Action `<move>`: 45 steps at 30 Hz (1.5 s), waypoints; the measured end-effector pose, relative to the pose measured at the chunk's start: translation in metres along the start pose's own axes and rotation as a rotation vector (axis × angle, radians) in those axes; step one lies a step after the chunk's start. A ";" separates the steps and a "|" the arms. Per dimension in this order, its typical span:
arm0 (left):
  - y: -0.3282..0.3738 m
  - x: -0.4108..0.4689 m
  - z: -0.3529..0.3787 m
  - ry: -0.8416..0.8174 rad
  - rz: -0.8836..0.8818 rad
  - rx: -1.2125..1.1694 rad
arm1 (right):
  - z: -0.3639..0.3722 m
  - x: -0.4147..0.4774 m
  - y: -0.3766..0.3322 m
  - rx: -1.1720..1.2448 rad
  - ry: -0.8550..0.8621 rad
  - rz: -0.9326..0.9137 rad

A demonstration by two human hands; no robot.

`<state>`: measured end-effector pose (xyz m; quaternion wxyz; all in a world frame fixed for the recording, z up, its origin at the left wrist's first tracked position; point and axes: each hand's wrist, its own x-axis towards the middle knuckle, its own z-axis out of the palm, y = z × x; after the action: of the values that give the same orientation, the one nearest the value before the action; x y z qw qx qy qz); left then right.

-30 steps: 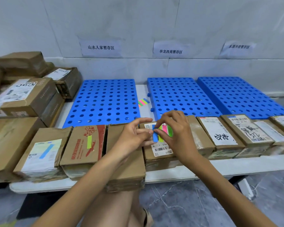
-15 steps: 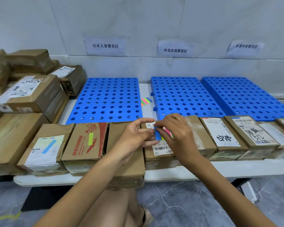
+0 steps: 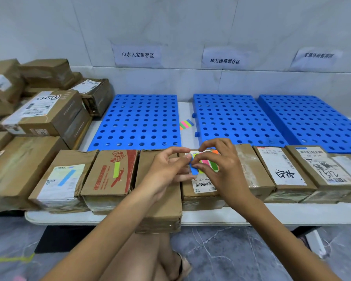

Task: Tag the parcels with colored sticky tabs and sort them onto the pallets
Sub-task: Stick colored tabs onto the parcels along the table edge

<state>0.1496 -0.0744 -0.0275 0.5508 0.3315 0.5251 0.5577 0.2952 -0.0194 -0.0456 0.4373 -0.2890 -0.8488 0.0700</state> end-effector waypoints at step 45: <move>-0.001 0.015 -0.007 0.031 0.168 0.178 | -0.015 0.002 0.020 -0.277 0.018 -0.018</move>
<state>0.1410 -0.0614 -0.0336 0.4624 0.4131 0.5513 0.5582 0.3148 -0.0035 -0.0424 0.4016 -0.3394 -0.8488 -0.0543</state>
